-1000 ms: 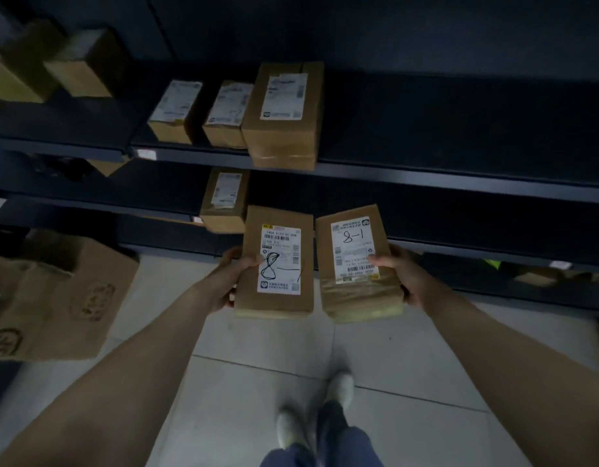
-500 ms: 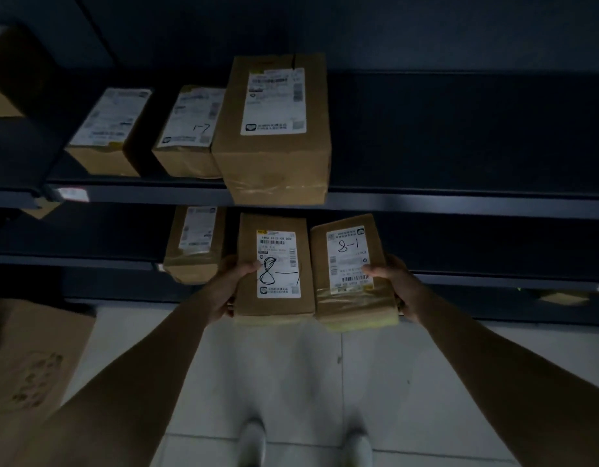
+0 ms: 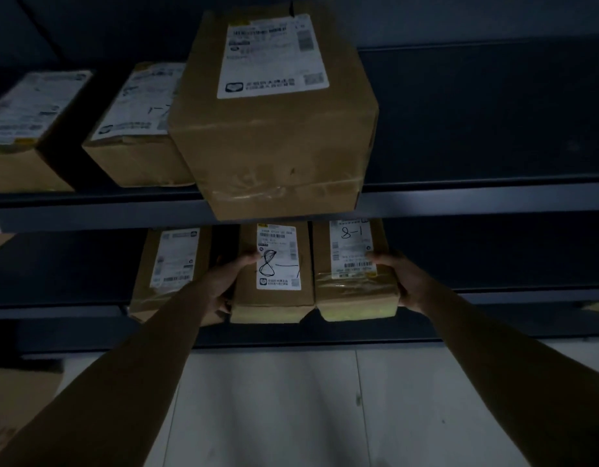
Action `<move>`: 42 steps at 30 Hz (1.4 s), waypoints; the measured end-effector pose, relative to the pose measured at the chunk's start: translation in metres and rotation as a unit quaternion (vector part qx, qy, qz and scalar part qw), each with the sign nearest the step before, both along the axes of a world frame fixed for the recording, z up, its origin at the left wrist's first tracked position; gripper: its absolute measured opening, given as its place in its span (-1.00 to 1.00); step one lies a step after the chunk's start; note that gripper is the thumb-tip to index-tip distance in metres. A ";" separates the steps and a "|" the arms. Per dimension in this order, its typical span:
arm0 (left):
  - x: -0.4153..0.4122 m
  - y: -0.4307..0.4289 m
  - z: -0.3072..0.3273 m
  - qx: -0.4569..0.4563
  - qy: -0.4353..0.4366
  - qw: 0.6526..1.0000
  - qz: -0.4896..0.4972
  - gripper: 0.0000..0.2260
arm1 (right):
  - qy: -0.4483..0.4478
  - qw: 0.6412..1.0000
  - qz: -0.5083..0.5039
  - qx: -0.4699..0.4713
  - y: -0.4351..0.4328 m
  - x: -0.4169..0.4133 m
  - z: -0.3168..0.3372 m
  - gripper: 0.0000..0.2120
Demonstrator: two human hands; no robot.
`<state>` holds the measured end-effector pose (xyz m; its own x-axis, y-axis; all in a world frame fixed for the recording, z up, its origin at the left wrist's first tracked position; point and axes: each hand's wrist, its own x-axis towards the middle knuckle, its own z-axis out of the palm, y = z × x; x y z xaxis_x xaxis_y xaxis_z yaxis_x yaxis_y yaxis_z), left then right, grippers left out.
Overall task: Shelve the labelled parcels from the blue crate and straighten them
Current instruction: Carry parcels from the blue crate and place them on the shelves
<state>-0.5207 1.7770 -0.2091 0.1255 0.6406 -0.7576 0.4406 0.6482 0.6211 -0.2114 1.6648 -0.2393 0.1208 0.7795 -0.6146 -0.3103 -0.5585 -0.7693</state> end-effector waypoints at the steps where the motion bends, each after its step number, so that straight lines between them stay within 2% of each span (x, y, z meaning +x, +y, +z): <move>1: -0.001 0.005 -0.003 0.001 0.001 1.000 0.001 -0.34 | 0.004 1.000 0.002 0.001 0.004 -0.001 -0.002 -0.45; 4: 0.002 0.011 -0.010 0.023 -0.001 0.999 0.032 -0.56 | -0.026 1.000 -0.005 -0.010 0.007 -0.006 -0.005 -0.52; 6: 0.009 0.008 -0.012 0.075 0.034 0.996 0.037 -0.55 | -0.087 0.995 -0.044 -0.012 0.006 -0.013 -0.001 -0.64; 8: 0.017 0.001 -0.004 0.159 0.135 0.978 -0.023 -0.57 | -0.167 0.983 -0.079 -0.023 0.003 -0.019 0.009 -0.79; 10: 0.025 -0.009 0.016 0.218 0.250 0.938 -0.105 -0.59 | -0.271 0.957 -0.090 -0.047 -0.005 -0.023 0.025 -0.80; 11: 0.029 -0.016 0.027 0.232 0.286 0.919 -0.140 -0.58 | -0.320 0.943 -0.074 -0.050 -0.011 -0.025 0.036 -0.77; 13: 0.039 -0.038 0.052 0.249 0.305 0.896 -0.205 -0.59 | -0.389 0.920 -0.003 -0.039 -0.028 -0.032 0.065 -0.84; 15: 0.055 -0.065 0.082 0.271 0.278 0.879 -0.278 -0.61 | -0.424 0.896 0.123 -0.052 -0.046 -0.036 0.099 -0.81; 17: 0.071 -0.094 0.118 0.302 0.248 0.848 -0.358 -0.68 | -0.430 0.865 0.248 -0.077 -0.063 -0.039 0.138 -0.61; 18: 0.080 -0.109 0.139 0.317 0.232 0.831 -0.393 -0.72 | -0.435 0.852 0.280 -0.079 -0.072 -0.040 0.161 -0.54; 22: 0.119 -0.159 0.234 0.403 0.180 0.764 -0.471 -0.77 | -0.532 0.795 0.288 -0.051 -0.102 -0.037 0.271 -0.50; 24: 0.139 -0.174 0.290 0.488 0.167 0.708 -0.482 -0.77 | -0.597 0.750 0.283 -0.042 -0.120 -0.034 0.330 -0.53; 27: 0.165 -0.192 0.375 0.625 0.138 0.602 -0.477 -0.77 | -0.714 0.656 0.239 -0.055 -0.156 -0.028 0.410 -0.57; 31: 0.194 -0.233 0.471 0.738 0.064 0.498 -0.451 -0.74 | -0.827 0.540 0.124 -0.095 -0.225 -0.021 0.504 -0.62; 34: 0.212 -0.283 0.517 0.786 0.004 0.420 -0.453 -0.73 | -0.848 0.513 0.020 -0.129 -0.290 -0.022 0.556 -0.65; 37: 0.232 -0.341 0.549 0.811 -0.060 0.358 -0.459 -0.70 | -0.860 0.480 -0.060 -0.162 -0.358 -0.025 0.590 -0.67; 42: 0.266 -0.456 0.583 0.826 -0.163 0.287 -0.457 -0.73 | -0.853 0.431 -0.163 -0.245 -0.479 -0.031 0.617 -0.65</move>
